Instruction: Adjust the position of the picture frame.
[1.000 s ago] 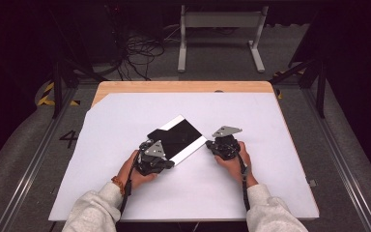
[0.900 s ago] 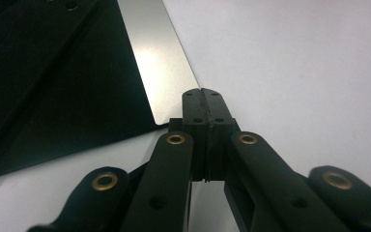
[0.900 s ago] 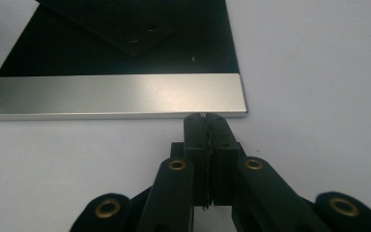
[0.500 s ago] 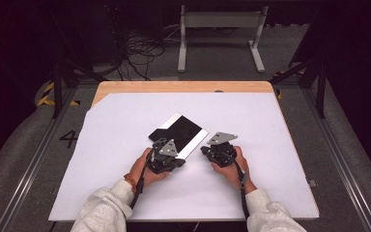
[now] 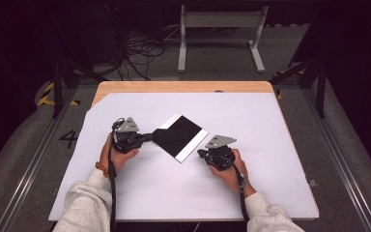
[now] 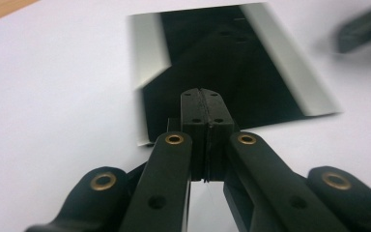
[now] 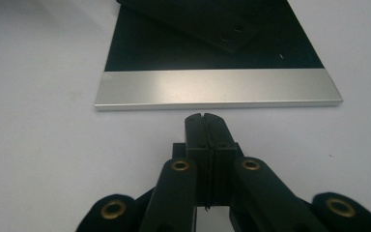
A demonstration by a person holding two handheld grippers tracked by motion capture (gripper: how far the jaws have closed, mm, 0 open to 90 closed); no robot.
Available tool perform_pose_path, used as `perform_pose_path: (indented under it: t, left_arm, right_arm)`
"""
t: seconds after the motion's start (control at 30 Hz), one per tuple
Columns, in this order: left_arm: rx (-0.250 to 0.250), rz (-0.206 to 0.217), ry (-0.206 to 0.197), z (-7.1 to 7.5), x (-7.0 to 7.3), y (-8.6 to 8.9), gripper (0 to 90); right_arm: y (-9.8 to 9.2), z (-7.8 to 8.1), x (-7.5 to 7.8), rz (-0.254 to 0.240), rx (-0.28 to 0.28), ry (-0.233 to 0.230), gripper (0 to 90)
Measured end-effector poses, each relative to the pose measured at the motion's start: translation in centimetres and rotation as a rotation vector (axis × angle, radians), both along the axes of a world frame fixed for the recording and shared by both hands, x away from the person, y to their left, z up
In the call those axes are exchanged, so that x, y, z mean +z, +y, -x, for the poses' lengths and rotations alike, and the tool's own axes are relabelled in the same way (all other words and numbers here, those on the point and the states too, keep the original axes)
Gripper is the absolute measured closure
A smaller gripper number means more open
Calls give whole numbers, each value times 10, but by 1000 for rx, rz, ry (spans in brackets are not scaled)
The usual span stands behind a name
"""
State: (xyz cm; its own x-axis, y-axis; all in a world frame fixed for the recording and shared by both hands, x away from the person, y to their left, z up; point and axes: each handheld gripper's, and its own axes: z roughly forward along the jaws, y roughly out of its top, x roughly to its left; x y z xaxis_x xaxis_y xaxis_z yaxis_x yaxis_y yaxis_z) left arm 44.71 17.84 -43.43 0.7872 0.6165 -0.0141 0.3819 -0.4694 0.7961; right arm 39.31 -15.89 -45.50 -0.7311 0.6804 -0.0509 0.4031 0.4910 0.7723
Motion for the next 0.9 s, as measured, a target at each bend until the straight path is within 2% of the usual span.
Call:
perform_pose_path:
  t: [0.03,0.1,0.13,0.17,0.27,0.3,0.33,0.37,0.43,0.5,0.57,0.67,0.77,0.8,0.9]
  left_arm:
    - [11,-21,-10,-4,-2,3,897]
    - [21,-56,21,-10,-11,3,897]
    - [21,-56,21,-10,-11,3,896]
    - [29,-92,36,-17,-19,0,896]
    - [42,-126,35,-24,-27,-4,896]
    - [42,-126,35,-24,-27,-4,897]
    - [45,-113,44,-28,-29,-4,897]
    - [54,-86,72,-31,-29,-2,897]
    - [74,-67,79,-36,-29,0,897]
    - [57,-77,79,-37,-30,-3,895]
    - [56,-69,80,-37,-31,-5,897]
    - [49,-90,75,-37,-29,-7,899]
    - [-36,-47,113,-35,-31,-10,900]
    - [-58,-45,116,-34,-31,-13,900]
    - [-69,-96,96,-31,-28,-21,900]
  right_arm:
    - [2,1,1,-4,2,-2,900]
    - [6,2,2,-3,7,-9,900]
    - [6,2,2,-3,7,-9,900]
    - [10,2,3,-2,5,-15,900]
    - [14,0,2,0,6,-10,900]
    - [14,0,2,0,6,-10,900]
    - [15,0,1,1,5,-9,900]
    - [17,0,0,1,4,-6,900]
    - [18,-1,-1,5,0,-8,900]
    - [17,-2,-1,6,-10,-9,900]
    - [15,-3,-2,6,-22,-8,900]
    - [12,-4,-1,0,-37,-6,900]
    - [8,-5,-1,3,-53,-4,899]
    - [7,-5,-2,6,-55,-6,896]
    - [4,-6,-4,31,-58,-5,899]
